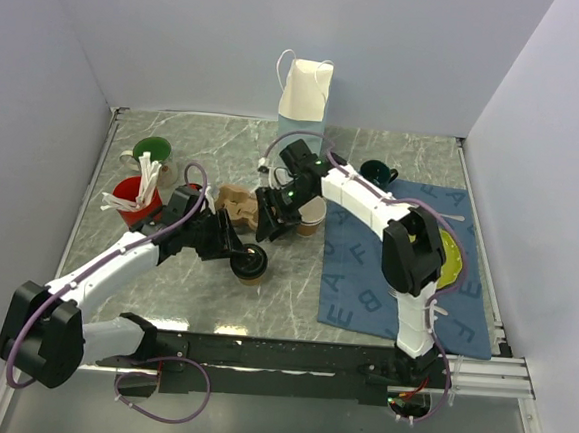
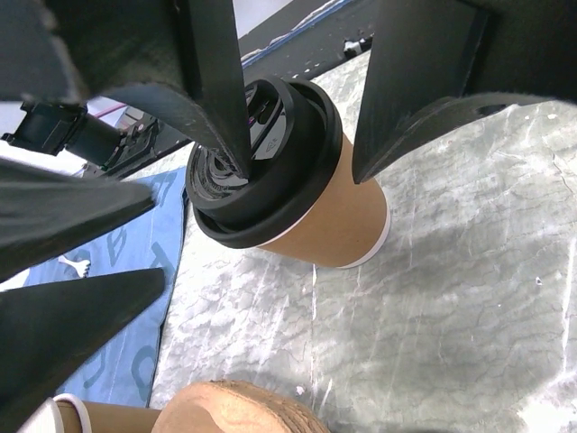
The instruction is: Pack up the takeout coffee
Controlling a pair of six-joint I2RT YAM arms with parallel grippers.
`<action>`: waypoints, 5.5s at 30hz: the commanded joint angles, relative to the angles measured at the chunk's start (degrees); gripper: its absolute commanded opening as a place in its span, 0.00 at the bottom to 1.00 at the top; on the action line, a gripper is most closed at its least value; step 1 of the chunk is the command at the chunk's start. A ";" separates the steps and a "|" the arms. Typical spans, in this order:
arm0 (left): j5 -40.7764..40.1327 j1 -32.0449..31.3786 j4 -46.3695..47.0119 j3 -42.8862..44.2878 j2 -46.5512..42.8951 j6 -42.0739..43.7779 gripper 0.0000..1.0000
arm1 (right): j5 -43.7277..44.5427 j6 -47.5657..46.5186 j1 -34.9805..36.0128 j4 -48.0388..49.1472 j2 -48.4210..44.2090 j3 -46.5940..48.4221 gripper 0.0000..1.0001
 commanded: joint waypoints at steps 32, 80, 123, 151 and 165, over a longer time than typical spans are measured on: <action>-9.47 -3.54 -10.59 -1.01 0.56 -8.98 0.52 | 7.26 32.48 3.11 29.61 -22.36 -35.44 0.36; -9.47 -4.51 -6.64 -3.47 3.99 -5.03 0.53 | 9.83 20.88 1.36 25.03 -26.05 -32.82 0.34; -5.42 -5.30 -1.01 -1.44 11.02 1.57 0.52 | 0.92 4.70 -3.92 18.09 -10.06 -23.39 0.27; -7.97 -6.44 -1.80 -3.21 6.63 -6.35 0.52 | -3.11 5.14 -4.01 13.79 -15.24 -19.79 0.59; -4.64 -6.44 -5.32 9.98 4.69 -6.34 0.62 | -4.42 2.15 -2.42 12.29 -11.55 -18.39 0.70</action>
